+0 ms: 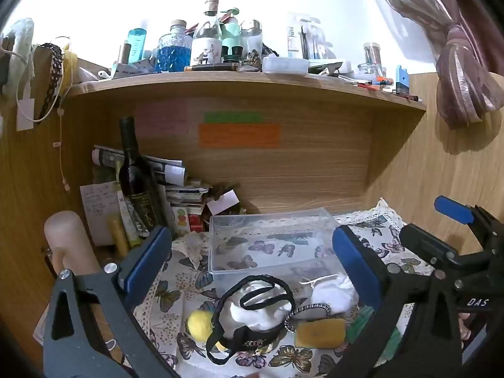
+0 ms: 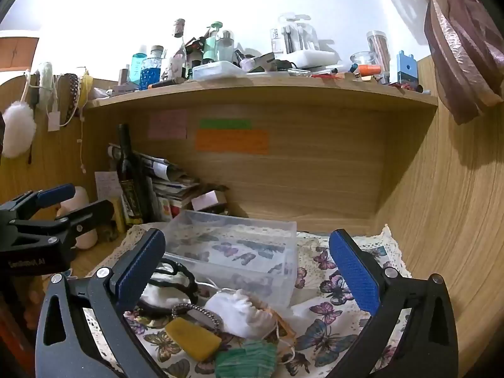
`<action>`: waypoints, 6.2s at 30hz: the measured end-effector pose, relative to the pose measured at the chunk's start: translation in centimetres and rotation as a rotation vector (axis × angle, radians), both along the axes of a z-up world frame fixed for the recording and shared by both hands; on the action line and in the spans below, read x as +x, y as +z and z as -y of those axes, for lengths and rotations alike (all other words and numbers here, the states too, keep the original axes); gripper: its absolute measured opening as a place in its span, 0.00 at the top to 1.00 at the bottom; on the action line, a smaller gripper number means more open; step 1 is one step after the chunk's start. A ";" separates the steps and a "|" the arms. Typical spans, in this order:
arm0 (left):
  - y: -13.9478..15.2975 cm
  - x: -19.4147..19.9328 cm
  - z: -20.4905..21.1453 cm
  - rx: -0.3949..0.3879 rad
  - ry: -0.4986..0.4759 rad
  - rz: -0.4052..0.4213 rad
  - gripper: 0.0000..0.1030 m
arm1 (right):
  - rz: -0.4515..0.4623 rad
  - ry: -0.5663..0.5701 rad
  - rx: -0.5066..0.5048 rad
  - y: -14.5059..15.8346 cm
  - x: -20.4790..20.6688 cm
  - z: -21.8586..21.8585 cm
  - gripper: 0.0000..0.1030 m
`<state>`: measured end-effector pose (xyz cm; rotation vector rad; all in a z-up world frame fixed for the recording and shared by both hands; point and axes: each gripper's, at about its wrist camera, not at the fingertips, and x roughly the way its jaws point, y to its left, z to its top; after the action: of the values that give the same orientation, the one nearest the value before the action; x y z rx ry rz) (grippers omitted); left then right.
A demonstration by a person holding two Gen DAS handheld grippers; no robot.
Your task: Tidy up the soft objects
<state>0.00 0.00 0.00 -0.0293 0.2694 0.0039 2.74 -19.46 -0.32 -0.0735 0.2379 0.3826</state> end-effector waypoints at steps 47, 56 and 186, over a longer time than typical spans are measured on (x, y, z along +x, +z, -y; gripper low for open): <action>-0.7 0.0 0.1 0.010 -0.013 -0.007 0.00 | -0.013 0.021 0.026 -0.1 0.0 -0.2 0.00; -0.8 -0.1 0.2 0.008 -0.014 -0.013 0.00 | -0.015 0.024 0.030 -0.2 0.0 -0.2 0.00; -6.5 20.1 -3.4 -0.042 -0.007 -0.401 0.89 | -0.476 0.190 -0.207 -7.1 19.8 -5.6 0.84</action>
<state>20.07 3.36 -6.46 -0.0695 0.6705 -0.0032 22.52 -13.90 -7.39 -0.2104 0.7444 0.5619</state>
